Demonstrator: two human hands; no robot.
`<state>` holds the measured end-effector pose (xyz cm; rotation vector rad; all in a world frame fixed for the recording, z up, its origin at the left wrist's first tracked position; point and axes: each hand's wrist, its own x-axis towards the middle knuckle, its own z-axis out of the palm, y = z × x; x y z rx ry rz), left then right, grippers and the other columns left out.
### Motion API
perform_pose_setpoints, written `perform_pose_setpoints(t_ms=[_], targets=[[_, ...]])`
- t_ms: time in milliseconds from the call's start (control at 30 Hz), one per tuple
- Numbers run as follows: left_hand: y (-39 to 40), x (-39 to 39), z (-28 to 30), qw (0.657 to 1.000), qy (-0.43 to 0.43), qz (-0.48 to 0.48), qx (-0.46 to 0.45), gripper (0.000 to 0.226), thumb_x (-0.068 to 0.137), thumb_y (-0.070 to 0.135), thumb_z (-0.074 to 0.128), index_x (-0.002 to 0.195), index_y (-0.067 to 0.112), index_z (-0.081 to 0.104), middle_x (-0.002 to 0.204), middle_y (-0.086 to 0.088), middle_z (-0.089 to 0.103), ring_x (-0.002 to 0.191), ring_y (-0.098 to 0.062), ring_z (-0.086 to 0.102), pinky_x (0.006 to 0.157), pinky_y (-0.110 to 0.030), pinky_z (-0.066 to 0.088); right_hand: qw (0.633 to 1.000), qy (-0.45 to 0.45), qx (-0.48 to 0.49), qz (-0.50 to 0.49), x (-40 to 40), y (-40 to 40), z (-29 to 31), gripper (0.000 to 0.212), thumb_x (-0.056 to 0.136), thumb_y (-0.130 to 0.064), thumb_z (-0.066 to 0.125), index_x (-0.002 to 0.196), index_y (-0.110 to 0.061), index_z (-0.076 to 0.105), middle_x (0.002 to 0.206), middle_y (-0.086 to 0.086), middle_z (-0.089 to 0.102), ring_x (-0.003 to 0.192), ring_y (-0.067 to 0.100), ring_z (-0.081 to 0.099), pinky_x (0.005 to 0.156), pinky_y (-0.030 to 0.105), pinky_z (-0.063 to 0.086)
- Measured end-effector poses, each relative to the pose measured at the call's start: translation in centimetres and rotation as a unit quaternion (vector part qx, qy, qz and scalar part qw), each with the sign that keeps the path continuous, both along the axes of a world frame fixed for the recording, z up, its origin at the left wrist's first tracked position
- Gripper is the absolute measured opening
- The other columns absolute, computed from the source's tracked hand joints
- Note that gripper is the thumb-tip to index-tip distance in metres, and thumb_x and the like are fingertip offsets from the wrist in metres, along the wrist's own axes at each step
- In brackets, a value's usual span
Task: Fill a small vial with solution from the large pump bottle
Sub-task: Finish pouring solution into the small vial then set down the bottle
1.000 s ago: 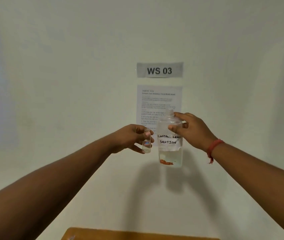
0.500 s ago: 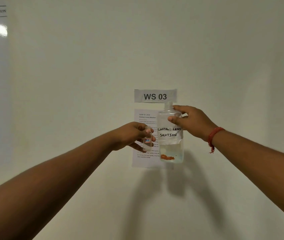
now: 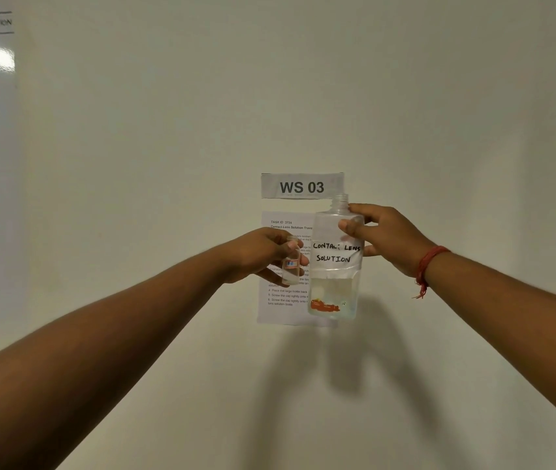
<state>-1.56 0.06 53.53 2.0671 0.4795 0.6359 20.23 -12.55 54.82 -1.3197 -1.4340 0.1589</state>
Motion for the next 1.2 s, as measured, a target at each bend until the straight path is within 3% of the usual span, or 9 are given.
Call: perform_pose_setpoints(t_ms=[167, 300, 500, 667, 833, 967, 1200], targets=[[-0.3, 0.0, 0.2, 1.0, 0.004, -0.008, 0.008, 0.028, 0.108, 0.02, 0.046, 0.127, 0.005, 0.06, 0.122, -0.014, 0.071, 0.111, -0.03, 0.071, 0.093, -0.054, 0.059, 0.998, 0.024, -0.02, 0.05, 0.3, -0.7, 0.4, 0.038, 0.092, -0.024, 0.066, 0.129, -0.023, 0.059, 0.118, 0.0, 0.067, 0.098, 0.018, 0.071, 0.081, 0.042, 0.06], [-0.5, -0.1, 0.4, 1.0, 0.004, -0.013, 0.008, 0.028, 0.108, 0.02, 0.045, 0.128, 0.005, 0.059, 0.121, -0.012, 0.072, 0.11, -0.028, 0.072, 0.092, -0.051, 0.06, 0.996, 0.032, -0.03, 0.071, 0.5, -0.9, 0.7, 0.044, 0.093, -0.022, 0.064, 0.136, -0.016, 0.055, 0.122, 0.003, 0.066, 0.101, 0.021, 0.071, 0.078, 0.04, 0.06], [-0.6, -0.2, 0.5, 1.0, -0.002, -0.013, 0.008, 0.027, 0.108, 0.019, 0.046, 0.127, 0.005, 0.06, 0.118, -0.011, 0.073, 0.11, -0.028, 0.071, 0.093, -0.051, 0.059, 0.998, 0.012, -0.031, 0.059, 0.7, -1.1, 0.9, 0.057, 0.089, -0.027, 0.068, 0.141, -0.015, 0.05, 0.126, 0.006, 0.062, 0.102, 0.022, 0.07, 0.086, 0.048, 0.058], [-0.4, -0.4, 0.0, 1.0, -0.006, -0.017, 0.005, 0.027, 0.108, 0.019, 0.046, 0.127, 0.006, 0.06, 0.118, -0.011, 0.073, 0.109, -0.026, 0.072, 0.092, -0.051, 0.06, 0.989, -0.136, -0.036, -0.033, 0.1, -1.1, 0.7, 0.058, 0.085, -0.036, 0.072, 0.139, -0.025, 0.053, 0.126, -0.003, 0.062, 0.102, 0.013, 0.068, 0.091, 0.037, 0.056], [-0.1, -0.6, -0.9, 1.0, -0.006, -0.022, 0.001, 0.025, 0.107, 0.02, 0.05, 0.126, 0.009, 0.061, 0.115, -0.008, 0.075, 0.108, -0.026, 0.073, 0.091, -0.049, 0.06, 0.92, -0.368, -0.044, -0.127, -1.5, -1.0, 0.3, 0.061, 0.085, -0.043, 0.07, 0.141, -0.028, 0.049, 0.115, -0.005, 0.053, 0.104, 0.014, 0.058, 0.088, 0.028, 0.046], [-0.1, -0.6, -1.6, 1.0, -0.006, -0.024, -0.002, 0.024, 0.106, 0.019, 0.051, 0.126, 0.01, 0.061, 0.114, -0.007, 0.075, 0.108, -0.025, 0.072, 0.091, -0.048, 0.061, 0.882, -0.443, -0.054, -0.151, -2.2, -0.6, -0.2, 0.064, 0.086, -0.041, 0.069, 0.144, -0.03, 0.044, 0.12, -0.005, 0.049, 0.105, 0.015, 0.054, 0.09, 0.03, 0.046], [0.1, -0.5, -2.5, 0.999, -0.013, -0.033, -0.007, 0.026, 0.106, 0.022, 0.052, 0.125, 0.008, 0.062, 0.109, -0.002, 0.077, 0.106, -0.022, 0.073, 0.085, -0.042, 0.062, 0.823, -0.535, -0.041, -0.187, -2.3, 0.3, -0.4, 0.064, 0.088, -0.041, 0.067, 0.146, -0.032, 0.04, 0.125, -0.004, 0.046, 0.088, 0.014, 0.047, 0.075, 0.023, 0.036]])
